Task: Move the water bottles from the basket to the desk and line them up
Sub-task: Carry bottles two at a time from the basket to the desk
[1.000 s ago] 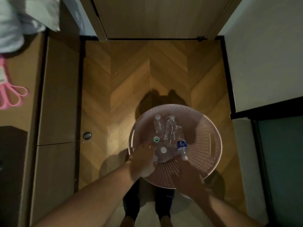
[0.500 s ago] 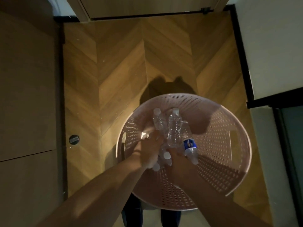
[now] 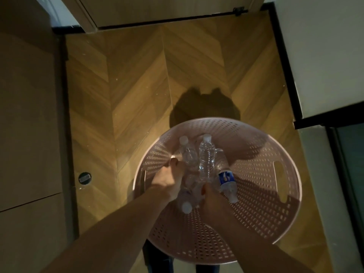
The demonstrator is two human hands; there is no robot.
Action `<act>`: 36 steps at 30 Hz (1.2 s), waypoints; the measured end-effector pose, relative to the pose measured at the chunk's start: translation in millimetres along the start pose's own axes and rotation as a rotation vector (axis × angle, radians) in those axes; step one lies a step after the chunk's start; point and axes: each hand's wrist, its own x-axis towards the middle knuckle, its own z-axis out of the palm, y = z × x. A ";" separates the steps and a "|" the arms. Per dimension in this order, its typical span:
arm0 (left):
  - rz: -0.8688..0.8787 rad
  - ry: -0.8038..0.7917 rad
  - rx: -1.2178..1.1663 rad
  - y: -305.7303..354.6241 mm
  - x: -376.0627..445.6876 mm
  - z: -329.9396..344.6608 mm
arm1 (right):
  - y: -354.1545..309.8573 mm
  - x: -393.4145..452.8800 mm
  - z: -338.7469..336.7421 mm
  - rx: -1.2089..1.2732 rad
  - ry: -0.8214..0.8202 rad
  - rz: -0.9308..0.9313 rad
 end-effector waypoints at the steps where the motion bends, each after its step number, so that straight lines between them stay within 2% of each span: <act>1: 0.038 0.070 -0.019 -0.6 -7.5 -8.1 | 3.0 -7.6 -4.0 0.005 -0.002 0.012; 3: 0.040 0.140 -0.094 -1.7 -26.8 -21.7 | 7.0 -24.8 -13.8 -0.028 0.001 0.000; 6: 0.025 0.142 -0.178 5.6 -59.7 -52.1 | -6.6 -63.3 -45.6 -0.024 0.019 -0.032; 8: 0.109 0.239 -0.190 16.2 -90.9 -81.6 | -20.0 -93.4 -71.9 0.007 0.035 -0.031; 10: 0.132 0.231 -0.262 33.9 -128.8 -122.1 | -36.4 -126.5 -99.0 0.040 0.054 -0.043; 15: 0.100 0.268 -0.391 67.7 -239.5 -214.4 | -89.1 -231.5 -170.3 0.101 0.241 -0.172; 19: 0.112 0.348 -0.453 85.2 -333.8 -269.2 | -133.6 -324.2 -228.9 0.020 0.198 -0.194; 24: -0.010 0.341 -0.472 107.9 -439.1 -327.0 | -190.9 -421.3 -279.9 -0.088 0.036 -0.281; 31: -0.270 0.456 -0.535 138.5 -556.8 -354.3 | -234.1 -499.1 -301.8 -0.199 -0.005 -0.417; 36: -0.559 0.694 -0.580 181.2 -630.8 -357.6 | -252.0 -540.6 -310.5 -0.294 -0.075 -0.628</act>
